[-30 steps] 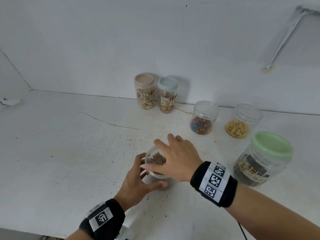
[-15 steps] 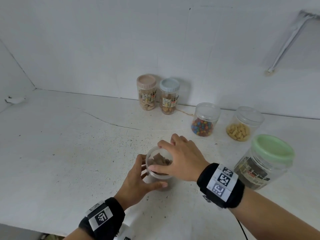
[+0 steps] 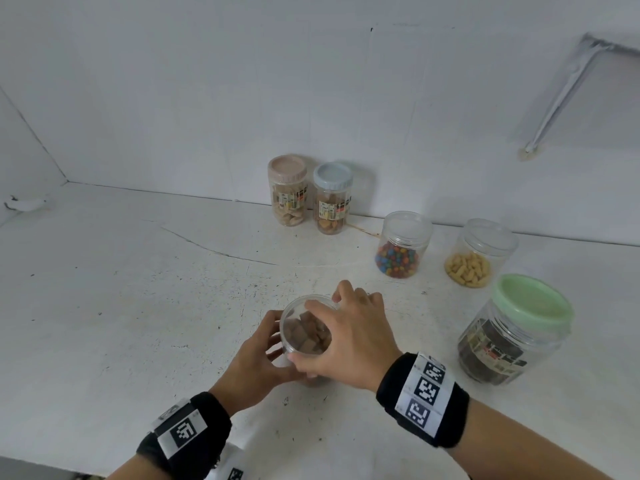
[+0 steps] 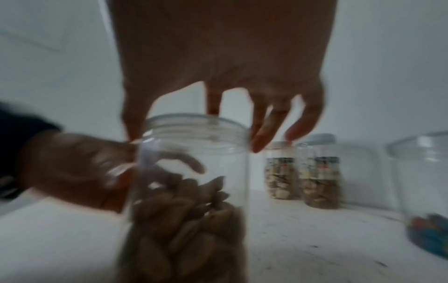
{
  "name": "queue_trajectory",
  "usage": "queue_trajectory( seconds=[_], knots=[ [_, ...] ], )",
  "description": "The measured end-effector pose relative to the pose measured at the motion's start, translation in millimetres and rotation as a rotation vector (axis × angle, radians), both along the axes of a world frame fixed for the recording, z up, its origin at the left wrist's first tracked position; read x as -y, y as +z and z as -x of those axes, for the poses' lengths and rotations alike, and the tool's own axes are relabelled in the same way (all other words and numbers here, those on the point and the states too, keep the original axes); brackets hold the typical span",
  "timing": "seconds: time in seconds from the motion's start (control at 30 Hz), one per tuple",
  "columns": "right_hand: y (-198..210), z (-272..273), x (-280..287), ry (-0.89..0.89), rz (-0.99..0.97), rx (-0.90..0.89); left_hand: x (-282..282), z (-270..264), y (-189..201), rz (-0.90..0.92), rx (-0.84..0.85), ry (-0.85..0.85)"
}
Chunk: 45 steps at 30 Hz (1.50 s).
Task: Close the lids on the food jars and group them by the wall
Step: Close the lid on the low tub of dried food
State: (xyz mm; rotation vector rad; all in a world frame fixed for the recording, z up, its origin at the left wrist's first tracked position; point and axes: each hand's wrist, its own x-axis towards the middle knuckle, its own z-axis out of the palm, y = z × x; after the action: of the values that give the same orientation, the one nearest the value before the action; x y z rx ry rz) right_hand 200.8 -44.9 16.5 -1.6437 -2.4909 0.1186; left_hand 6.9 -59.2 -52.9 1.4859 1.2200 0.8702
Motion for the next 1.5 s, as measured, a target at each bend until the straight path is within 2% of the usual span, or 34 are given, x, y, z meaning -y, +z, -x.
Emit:
queue_trajectory(
  seconds=[0.17, 0.23, 0.53, 0.73, 0.83, 1.1, 1.23, 1.5],
  knots=[
    [-6.2, -28.9, -21.0, 0.219, 0.329, -0.361, -1.2, 1.1, -0.2, 0.016, -0.026, -0.047],
    [-15.9, -30.8, -18.2, 0.238, 0.359, -0.451, -1.0, 0.6, -0.1, 0.016, -0.036, -0.057],
    [-37.2, -13.6, 1.4, 0.175, 0.2, -0.37, 6.4, -0.6, -1.7, -0.072, -0.049, -0.023],
    [-44.6, -11.3, 1.5, 0.113, 0.183, -0.541, 18.9, -5.0, -1.9, -0.031, -0.021, -0.006],
    [-45.3, -8.3, 9.0, 0.059, 0.204, -0.557, 28.5, -9.8, -1.7, -0.023, -0.029, 0.021],
    [-37.3, 1.9, 7.7, -0.033, 0.283, -0.58, 22.1, 0.9, 10.8, -0.034, -0.21, 0.021],
    [-30.6, 9.2, -2.3, -0.069, 0.23, -0.669, 16.0, 7.6, 17.3, -0.112, -0.248, 0.081],
    [-3.2, 39.2, -63.8, -0.122, 0.168, -0.791, -29.4, 13.7, 28.6, -0.082, -0.063, 0.319]
  ],
)
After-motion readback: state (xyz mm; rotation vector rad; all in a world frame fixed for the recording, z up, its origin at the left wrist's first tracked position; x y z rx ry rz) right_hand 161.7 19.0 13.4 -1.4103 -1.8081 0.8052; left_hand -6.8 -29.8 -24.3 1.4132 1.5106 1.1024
